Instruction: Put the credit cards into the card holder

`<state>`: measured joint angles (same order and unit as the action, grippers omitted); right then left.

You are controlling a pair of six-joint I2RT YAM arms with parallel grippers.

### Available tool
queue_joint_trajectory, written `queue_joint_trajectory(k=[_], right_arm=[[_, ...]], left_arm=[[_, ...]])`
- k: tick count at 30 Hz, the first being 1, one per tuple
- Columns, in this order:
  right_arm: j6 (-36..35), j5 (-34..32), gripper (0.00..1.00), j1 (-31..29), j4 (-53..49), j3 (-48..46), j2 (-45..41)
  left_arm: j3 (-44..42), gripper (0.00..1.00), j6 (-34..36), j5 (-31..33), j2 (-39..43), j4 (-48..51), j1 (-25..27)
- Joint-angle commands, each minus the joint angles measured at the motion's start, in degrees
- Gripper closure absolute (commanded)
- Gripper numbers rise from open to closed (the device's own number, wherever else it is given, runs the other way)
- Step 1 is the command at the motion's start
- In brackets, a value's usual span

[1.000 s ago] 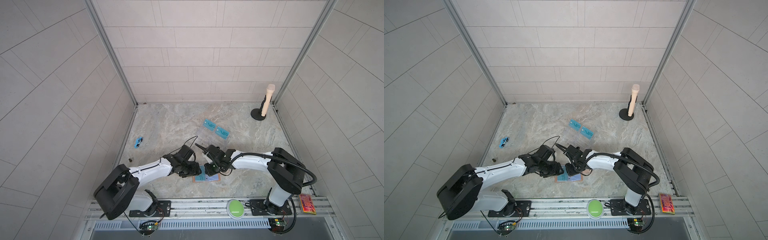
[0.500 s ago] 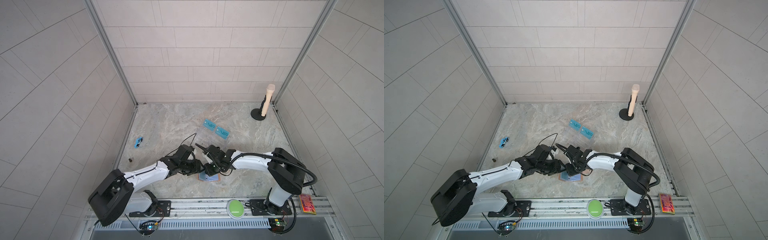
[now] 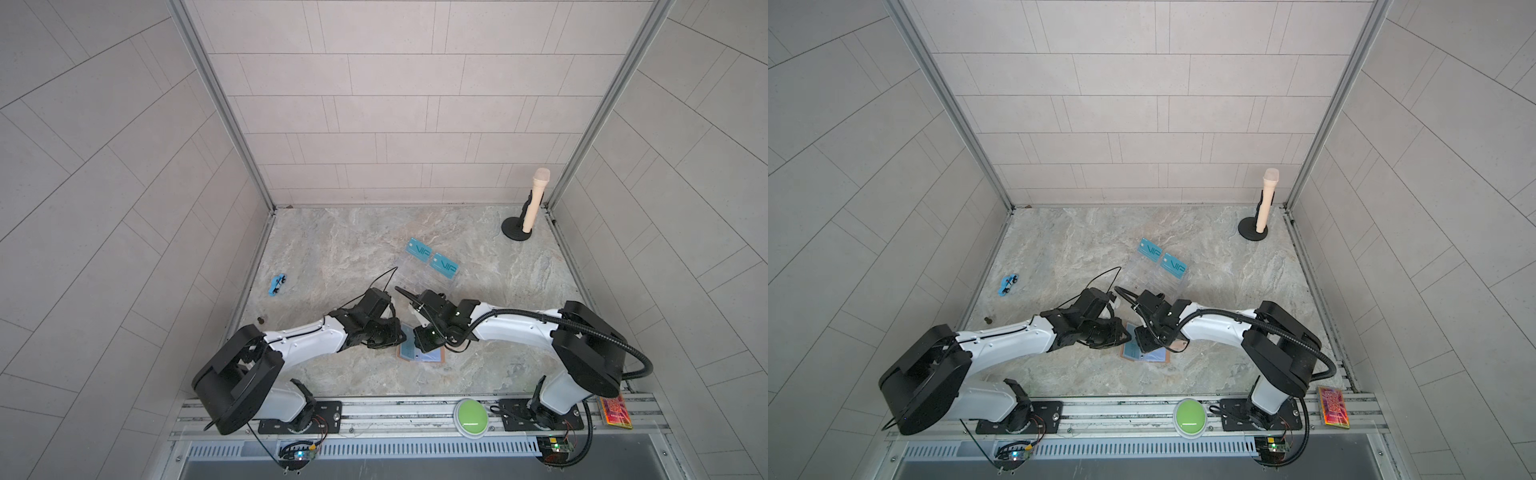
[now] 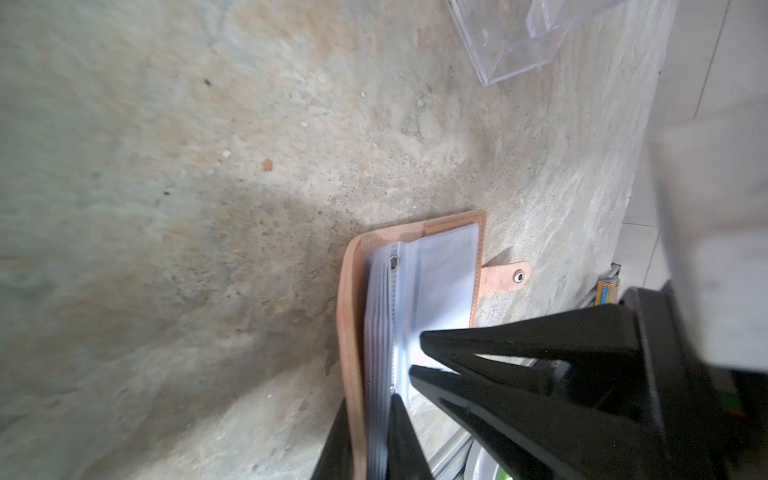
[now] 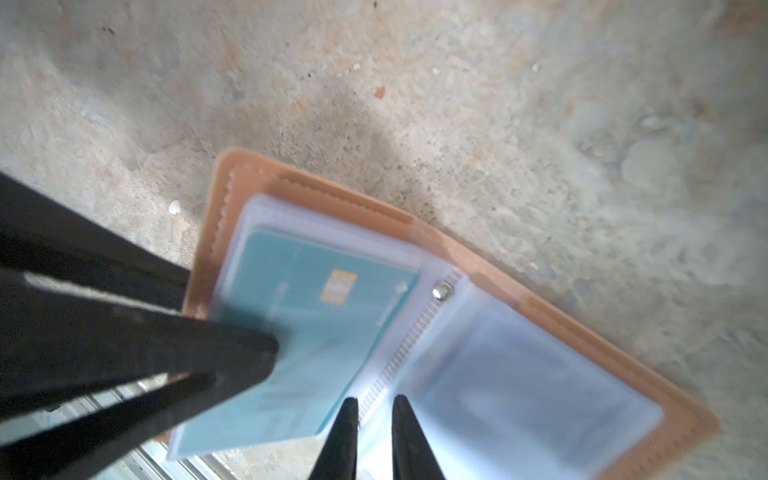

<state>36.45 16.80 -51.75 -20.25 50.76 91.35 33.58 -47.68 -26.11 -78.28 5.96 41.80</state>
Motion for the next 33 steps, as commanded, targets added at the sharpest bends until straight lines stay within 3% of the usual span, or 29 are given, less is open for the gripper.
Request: queue_joint_trajectory(k=[1, 12, 21, 27, 33], right_arm=[[-1.4, -1.8, 0.8, 1.4, -2.1, -1.5, -2.2], [-2.2, 0.8, 0.8, 3.6, 0.0, -1.7, 2.3], [-1.7, 2.2, 0.81, 3.6, 1.4, -1.1, 5.1], [-1.3, 2.8, 0.81, 3.6, 2.6, -1.4, 5.3], [-0.5, 3.9, 0.81, 4.0, 3.8, -2.0, 5.1]], left_arm=[[2.8, 0.91, 3.3, 5.5, 3.1, 9.0, 0.1], [9.4, 0.91, 8.9, 15.4, 4.3, 27.0, 0.1], [11.2, 0.86, 5.3, 18.2, 3.7, 28.3, 0.5], [10.8, 0.65, 4.1, 12.9, 5.1, 23.4, 1.1], [8.6, 0.57, 3.0, 4.8, 6.0, 14.6, 1.1]])
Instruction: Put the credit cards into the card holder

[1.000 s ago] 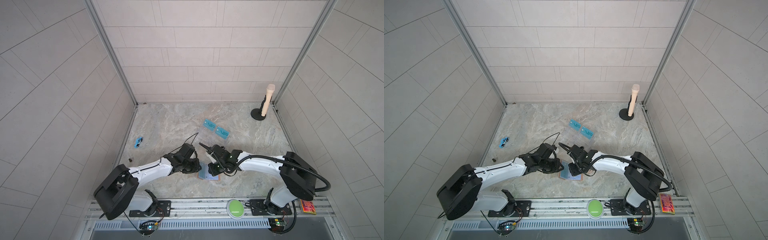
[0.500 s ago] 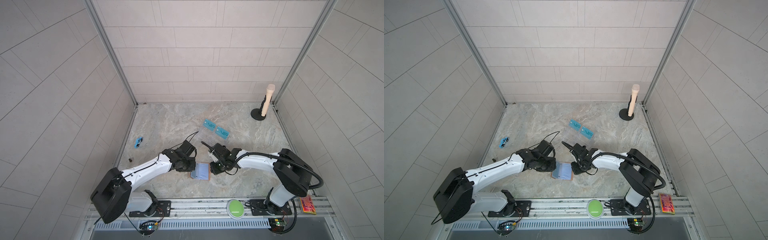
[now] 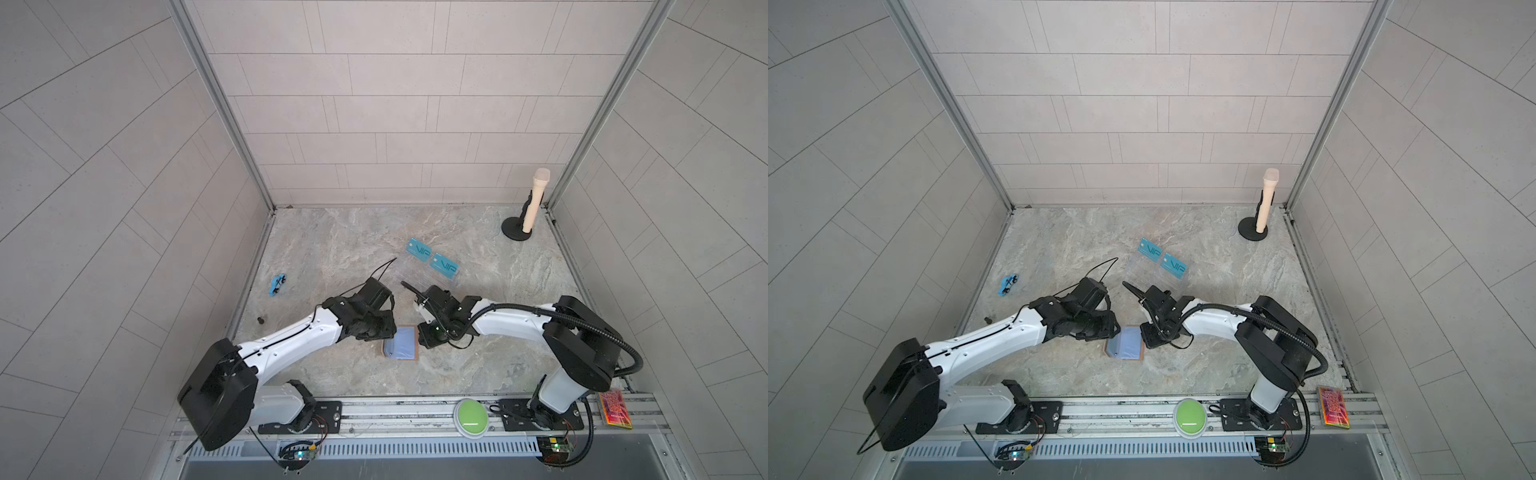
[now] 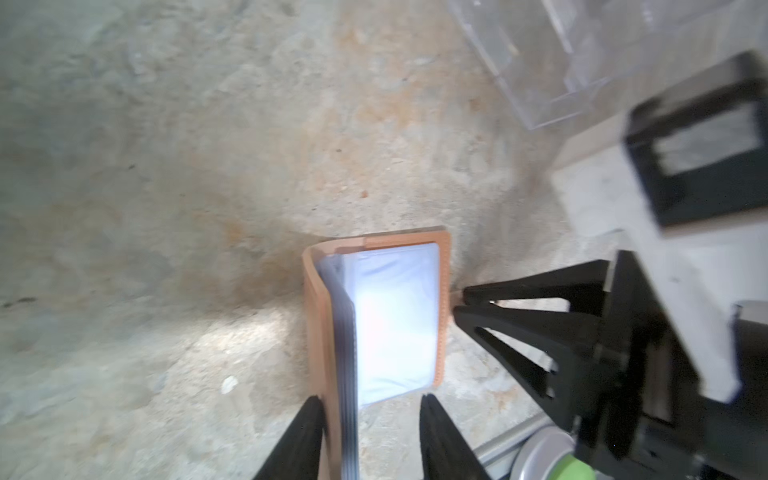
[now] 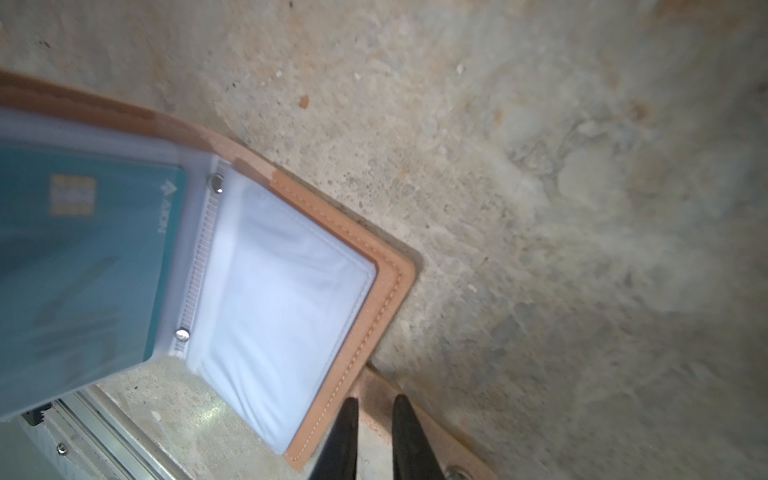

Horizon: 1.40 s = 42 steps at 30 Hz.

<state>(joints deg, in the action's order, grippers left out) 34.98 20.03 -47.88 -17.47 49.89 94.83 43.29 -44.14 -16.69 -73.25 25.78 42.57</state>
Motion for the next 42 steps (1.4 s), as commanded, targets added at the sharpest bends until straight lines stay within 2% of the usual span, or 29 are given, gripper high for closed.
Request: queue_joint_trajectory(k=[1, 7, 14, 19, 23, 27, 32, 42], right_arm=[[1.3, 1.4, 0.81, 0.4, 1.6, -1.2, 1.8], [2.3, 3.0, 0.82, 2.2, 2.4, -1.5, 0.3], [2.1, 4.6, 0.82, 4.6, 0.5, -1.0, -5.3], [3.5, 6.2, 0.83, 4.7, 1.6, -1.4, -7.4], [5.3, 9.5, 0.83, 4.7, 4.9, -2.0, -6.2], [7.5, 11.7, 0.84, 4.5, 8.3, -3.1, -5.1], [8.1, 12.6, 0.84, 4.4, 9.9, -3.7, -5.1], [8.9, 13.5, 0.86, 3.6, 12.1, -3.3, 0.1]], left_arm=[[-1.4, 0.56, -0.8, -5.7, 0.8, -6.1, 0.3], [-2.9, 0.53, -0.9, -6.9, 0.1, -8.4, 0.3], [-6.3, 0.52, -3.6, -10.4, -3.5, -20.0, 0.3], [-7.8, 0.53, -3.8, -10.2, -4.4, -22.9, 0.3], [-9.9, 0.53, -4.8, -8.5, -5.0, -26.6, 0.3], [-11.7, 0.54, -7.1, -9.3, -7.1, -32.0, 0.3], [-12.4, 0.54, -7.0, -7.1, -6.9, -31.1, 0.3], [-14.9, 0.54, -9.6, -6.8, -9.2, -35.4, 0.3]])
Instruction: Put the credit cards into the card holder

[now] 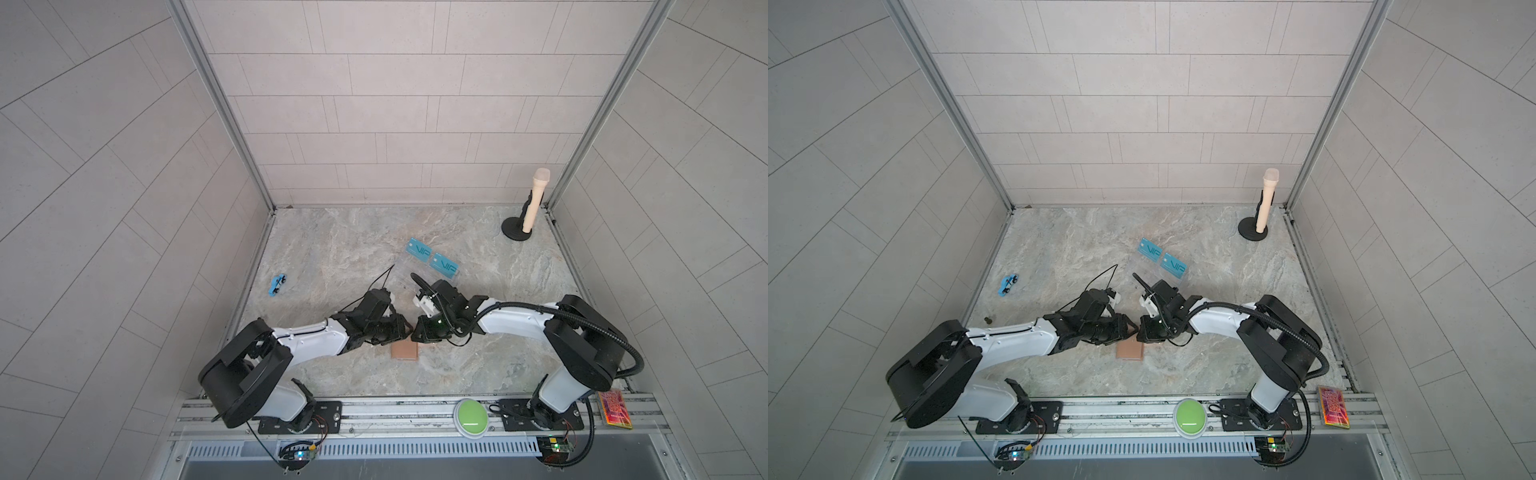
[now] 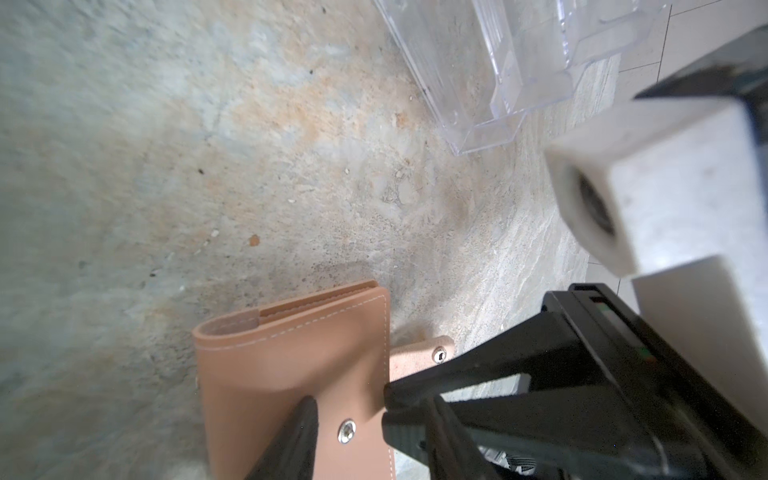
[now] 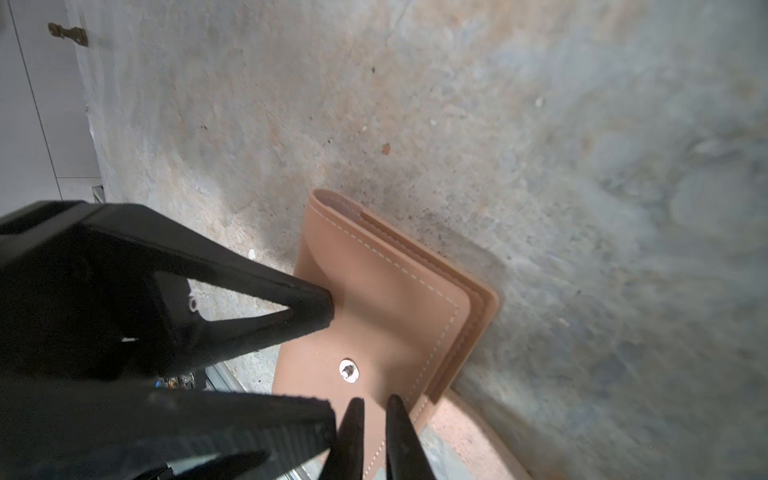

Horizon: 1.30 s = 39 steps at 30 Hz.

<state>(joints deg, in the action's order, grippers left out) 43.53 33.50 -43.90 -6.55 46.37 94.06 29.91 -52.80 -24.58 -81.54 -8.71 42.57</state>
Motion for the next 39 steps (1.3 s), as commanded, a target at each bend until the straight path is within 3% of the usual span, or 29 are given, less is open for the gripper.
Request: queue_joint_trajectory(k=[1, 7, 15, 28, 33, 39], right_arm=[[0.0, -0.8, 0.86, -0.4, 0.4, 0.4, 1.2], [-3.0, -5.6, 0.89, -0.4, -6.0, 1.9, 3.0], [-3.4, -6.6, 0.89, -0.4, -6.9, 2.3, 3.2], [-4.2, -7.1, 0.89, -0.5, -7.7, 3.7, 3.6], [-3.7, -7.8, 0.89, -0.5, -7.5, 3.1, 1.0], [-3.0, -6.0, 0.86, -0.7, -6.6, 2.6, -4.8]], left_arm=[[-1.7, 0.54, -0.9, 1.2, -0.7, -0.9, 0.3], [-1.6, 0.54, -1.0, 0.2, 0.6, 0.3, 0.3], [2.1, 0.55, 5.8, 4.7, 9.1, 16.7, -0.7], [4.7, 0.58, 15.9, 4.7, 4.5, 23.1, -1.6], [4.2, 0.59, 14.5, 3.9, 2.3, 20.3, -1.5], [4.1, 0.58, 6.5, 4.5, 2.1, 16.2, -0.5]])
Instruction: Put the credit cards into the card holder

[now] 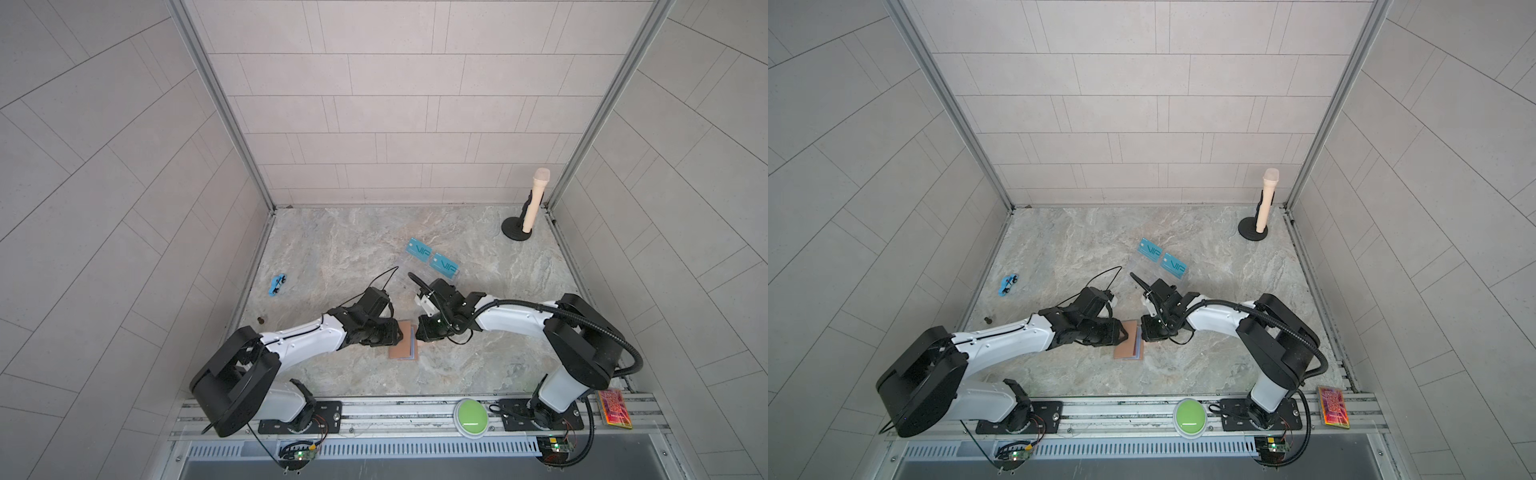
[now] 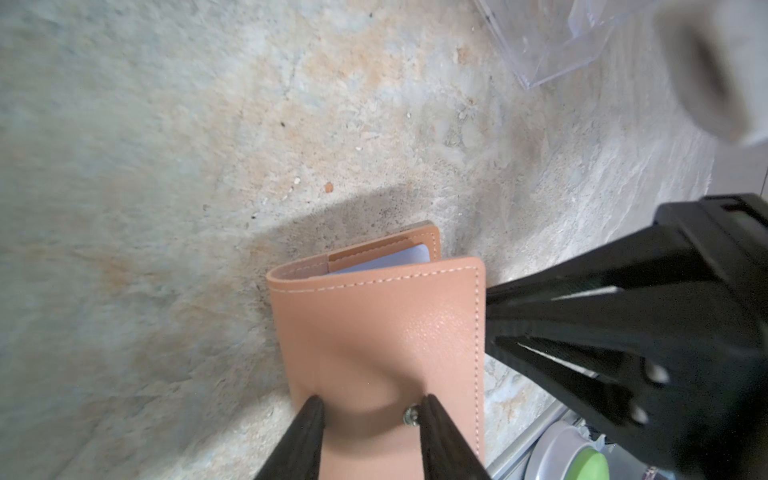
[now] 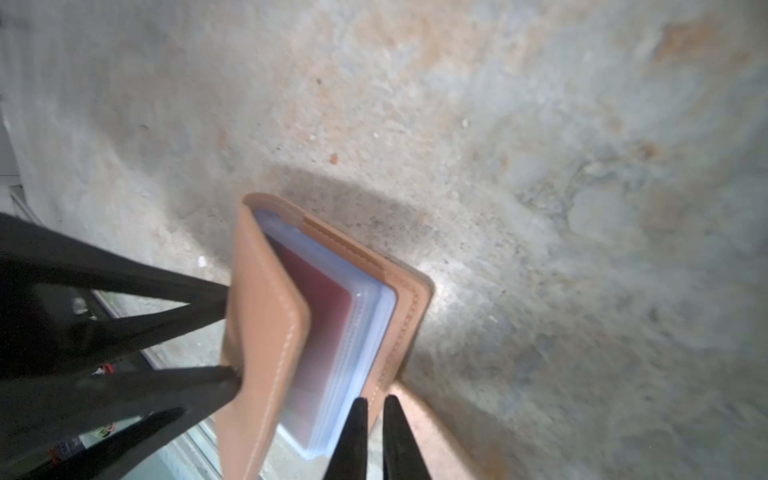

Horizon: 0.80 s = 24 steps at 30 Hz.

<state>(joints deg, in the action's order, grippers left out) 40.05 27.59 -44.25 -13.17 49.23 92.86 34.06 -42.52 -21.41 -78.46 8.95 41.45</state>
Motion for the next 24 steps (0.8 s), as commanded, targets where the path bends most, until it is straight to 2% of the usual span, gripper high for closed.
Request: queue_joint_trajectory(k=[1, 6, 10, 15, 24], right_arm=[[0.6, 0.3, 0.85, -0.4, 0.2, -0.2, -4.0], [0.8, 2.2, 0.83, -1.1, 0.8, 0.1, -2.8], [1.8, 1.7, 0.84, -1.5, 1.4, -0.3, -1.2], [2.6, 1.7, 0.84, -1.6, 2.9, -0.8, 1.0], [0.9, -0.7, 0.86, -1.8, 0.4, -0.8, 4.1]], left_arm=[[0.4, 0.58, -4.4, 1.7, -1.3, -1.5, 1.0], [3.4, 0.58, -5.3, 3.1, -4.6, 0.5, 3.3], [2.7, 0.58, -7.2, 3.1, -6.4, -1.6, 3.6], [2.5, 0.58, -7.6, 4.8, -7.4, 0.5, 4.2], [2.3, 0.57, -7.6, 4.3, -3.2, 2.0, 4.1]])
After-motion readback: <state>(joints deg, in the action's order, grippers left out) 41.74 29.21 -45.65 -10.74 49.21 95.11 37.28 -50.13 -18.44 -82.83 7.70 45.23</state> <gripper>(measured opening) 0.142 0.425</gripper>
